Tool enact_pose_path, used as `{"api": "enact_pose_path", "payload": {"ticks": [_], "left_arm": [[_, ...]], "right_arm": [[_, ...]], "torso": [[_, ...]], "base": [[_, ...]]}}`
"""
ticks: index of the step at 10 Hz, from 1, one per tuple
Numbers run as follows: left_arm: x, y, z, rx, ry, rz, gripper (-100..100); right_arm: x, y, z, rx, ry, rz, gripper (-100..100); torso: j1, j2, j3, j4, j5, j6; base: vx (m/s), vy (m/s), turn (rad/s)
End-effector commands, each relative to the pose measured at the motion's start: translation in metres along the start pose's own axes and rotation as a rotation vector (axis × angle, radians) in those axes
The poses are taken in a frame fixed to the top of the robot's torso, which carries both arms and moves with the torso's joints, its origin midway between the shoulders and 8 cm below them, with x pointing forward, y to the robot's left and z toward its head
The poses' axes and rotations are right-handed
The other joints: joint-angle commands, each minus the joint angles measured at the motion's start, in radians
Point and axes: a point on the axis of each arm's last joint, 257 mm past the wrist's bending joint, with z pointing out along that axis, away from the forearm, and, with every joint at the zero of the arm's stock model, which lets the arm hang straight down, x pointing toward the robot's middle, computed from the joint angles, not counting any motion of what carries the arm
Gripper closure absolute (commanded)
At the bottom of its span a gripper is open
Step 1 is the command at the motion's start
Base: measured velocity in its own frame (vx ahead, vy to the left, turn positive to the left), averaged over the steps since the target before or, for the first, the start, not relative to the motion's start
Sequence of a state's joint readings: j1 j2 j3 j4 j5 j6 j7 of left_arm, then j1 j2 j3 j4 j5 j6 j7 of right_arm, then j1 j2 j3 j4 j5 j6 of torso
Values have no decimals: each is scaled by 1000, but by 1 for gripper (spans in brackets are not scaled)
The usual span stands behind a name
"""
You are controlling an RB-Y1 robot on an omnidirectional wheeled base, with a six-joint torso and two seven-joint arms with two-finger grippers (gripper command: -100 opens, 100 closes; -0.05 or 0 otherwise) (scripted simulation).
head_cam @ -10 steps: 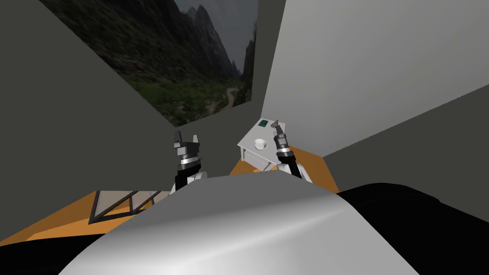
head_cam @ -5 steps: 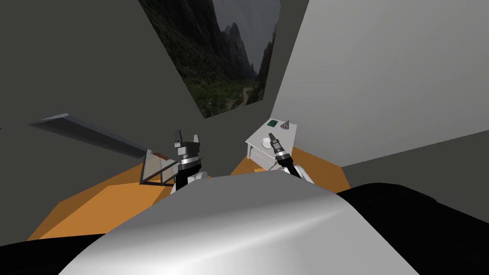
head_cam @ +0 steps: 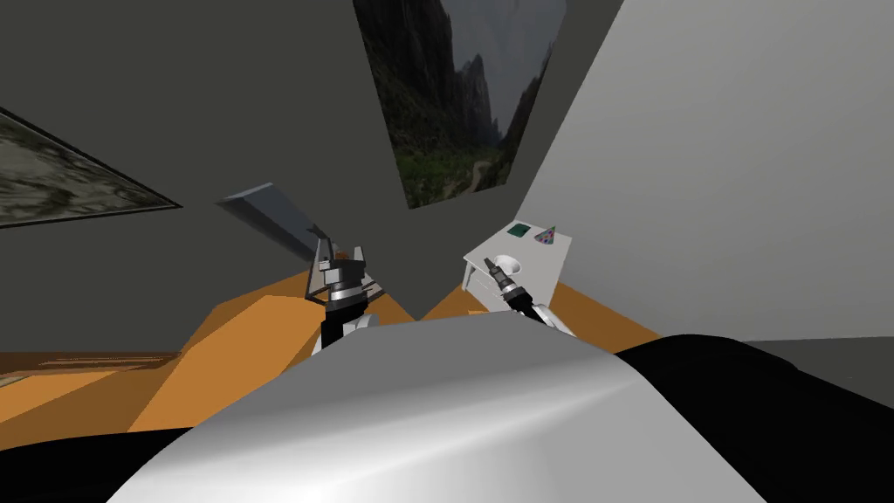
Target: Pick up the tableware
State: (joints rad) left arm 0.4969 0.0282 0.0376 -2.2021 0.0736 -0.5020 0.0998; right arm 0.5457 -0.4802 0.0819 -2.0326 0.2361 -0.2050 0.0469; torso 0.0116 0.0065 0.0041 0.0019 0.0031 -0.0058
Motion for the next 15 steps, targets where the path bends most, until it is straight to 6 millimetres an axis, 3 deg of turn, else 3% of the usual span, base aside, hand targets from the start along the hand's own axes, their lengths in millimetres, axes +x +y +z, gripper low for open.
{"api": "enact_pose_path", "payload": {"ticks": [1,2,4,5,7,8,9,10,11,12,13,15], "left_arm": [[0,0,0,0,0,0,0],[0,0,0,0,0,0,0],[0,0,0,0,0,0,0],[0,0,0,0,0,0,0],[0,0,0,0,0,0,0],[0,0,0,0,0,0,0],[0,0,0,0,0,0,0],[0,0,0,0,0,0,0],[0,0,0,0,0,1,0],[0,0,0,0,0,0,0],[0,0,0,0,0,1,0],[0,0,0,0,0,1,0]], "right_arm": [[25,-39,-17,95,82,-37,-100],[24,-41,-18,96,91,-48,-100],[52,-91,-45,213,199,-104,-100],[51,-99,-49,226,213,-120,-100],[72,-149,-87,345,325,-188,-100],[70,-158,-92,360,338,-203,-100],[77,-183,-116,422,393,-238,-100],[75,-186,-119,428,400,-248,-100],[79,-213,-146,495,456,-285,-100],[77,-214,-147,495,461,-295,-100],[77,-233,-171,542,516,-340,-100],[75,-240,-177,561,521,-342,-100]], "torso": [[0,0,0,0,0,0],[0,0,0,0,0,0],[-1,-1,0,0,0,0],[-1,-1,0,0,0,0],[-3,-2,-1,0,0,1],[-3,-1,-1,0,0,1],[-3,-2,-1,0,-1,1],[-3,-2,-1,0,-1,1],[-4,-2,-1,0,0,2],[-4,-2,-1,0,0,1],[-4,-2,-1,0,-1,2],[-4,-2,-1,0,-1,2]], "base": [[-59,39,452],[-40,26,261],[-42,29,423],[-27,18,190],[-27,14,355],[-24,7,283],[-22,6,384],[-16,-1,187],[-18,5,370],[-15,-4,185],[-17,6,422],[-8,-6,38]]}}
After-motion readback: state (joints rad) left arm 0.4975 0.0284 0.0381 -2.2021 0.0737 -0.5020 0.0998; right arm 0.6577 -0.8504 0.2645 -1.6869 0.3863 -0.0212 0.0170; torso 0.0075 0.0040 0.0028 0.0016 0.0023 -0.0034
